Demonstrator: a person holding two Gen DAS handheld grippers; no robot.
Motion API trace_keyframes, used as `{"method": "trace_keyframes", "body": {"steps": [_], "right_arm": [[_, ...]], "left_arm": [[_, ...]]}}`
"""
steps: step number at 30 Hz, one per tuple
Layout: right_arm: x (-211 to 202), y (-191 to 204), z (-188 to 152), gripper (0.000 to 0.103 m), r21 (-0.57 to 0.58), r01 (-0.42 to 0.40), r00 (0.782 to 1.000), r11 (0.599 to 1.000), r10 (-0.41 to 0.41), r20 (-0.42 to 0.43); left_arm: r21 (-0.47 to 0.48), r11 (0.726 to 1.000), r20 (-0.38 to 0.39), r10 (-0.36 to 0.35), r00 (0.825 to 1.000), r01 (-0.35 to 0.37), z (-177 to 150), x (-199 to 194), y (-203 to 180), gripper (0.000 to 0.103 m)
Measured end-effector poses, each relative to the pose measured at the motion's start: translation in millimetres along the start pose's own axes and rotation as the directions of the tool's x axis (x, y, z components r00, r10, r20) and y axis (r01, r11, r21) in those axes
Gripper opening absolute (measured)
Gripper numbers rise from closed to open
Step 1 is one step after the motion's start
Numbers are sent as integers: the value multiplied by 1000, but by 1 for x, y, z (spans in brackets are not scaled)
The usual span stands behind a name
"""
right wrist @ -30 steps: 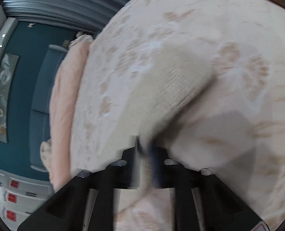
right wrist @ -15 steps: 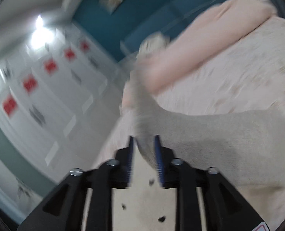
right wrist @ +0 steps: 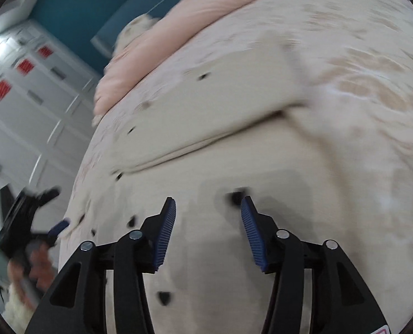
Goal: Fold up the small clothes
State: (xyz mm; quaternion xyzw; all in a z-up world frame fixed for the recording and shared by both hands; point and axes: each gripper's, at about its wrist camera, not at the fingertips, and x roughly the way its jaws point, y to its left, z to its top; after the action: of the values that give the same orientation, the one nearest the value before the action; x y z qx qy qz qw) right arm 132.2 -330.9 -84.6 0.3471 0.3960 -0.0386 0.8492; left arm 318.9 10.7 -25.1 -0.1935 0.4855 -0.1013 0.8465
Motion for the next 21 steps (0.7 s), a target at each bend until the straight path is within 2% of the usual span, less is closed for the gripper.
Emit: {"method": "trace_keyframes", "body": {"steps": [2,4,6,7,9,10,11,13,14,15,16,17,19,20,21], "right_arm": [[-5,-16,5,55,47,7,1000,999,-8,24],[-5,-29,7,57,64,11,999,998,-13,35],[-4,-33,15,60,74,12,999,997,-15,44],[-1,-36,21,63,80,9,999,997,-14,51],[7,-38,36,64,99,10,998,995,-16,63],[11,-39,43,65,110,4,998,994,-11,65],[17,-40,51,65,129,-3,998,992,-6,68],[28,-44,66,65,162,-15,998,987,5,66],[34,-45,73,59,175,-15,998,984,4,67],[39,-45,81,46,185,-22,997,982,9,71],[39,-42,86,7,183,-40,997,982,27,77],[35,-37,91,9,176,-65,995,982,50,92],[15,-23,95,8,117,-135,977,984,113,179],[11,-19,94,8,75,-116,975,990,99,200],[17,-20,92,8,50,-61,982,997,51,182]], "left_arm": [[-52,998,-44,32,999,-34,21,44,-6,98],[-114,991,-75,63,995,-71,32,71,-4,97],[-189,975,-92,99,991,-115,39,92,2,82],[-220,969,-96,96,991,-115,42,99,3,79],[-230,966,-91,101,991,-120,44,102,2,52],[-219,970,-91,88,992,-107,46,103,0,43],[-211,973,-92,78,993,-96,47,102,-2,23],[-199,976,-72,70,995,-83,49,96,-3,14],[-202,978,-41,42,998,-49,53,90,-2,8],[-211,977,-14,-6,1000,3,55,81,0,8],[-220,975,8,-31,999,32,57,74,1,8],[-224,973,35,-50,998,56,60,64,3,7],[-221,972,63,-64,996,77,62,53,7,7],[-206,977,59,-38,998,49,59,54,11,7],[-193,981,48,-14,999,23,56,57,14,7]]}}
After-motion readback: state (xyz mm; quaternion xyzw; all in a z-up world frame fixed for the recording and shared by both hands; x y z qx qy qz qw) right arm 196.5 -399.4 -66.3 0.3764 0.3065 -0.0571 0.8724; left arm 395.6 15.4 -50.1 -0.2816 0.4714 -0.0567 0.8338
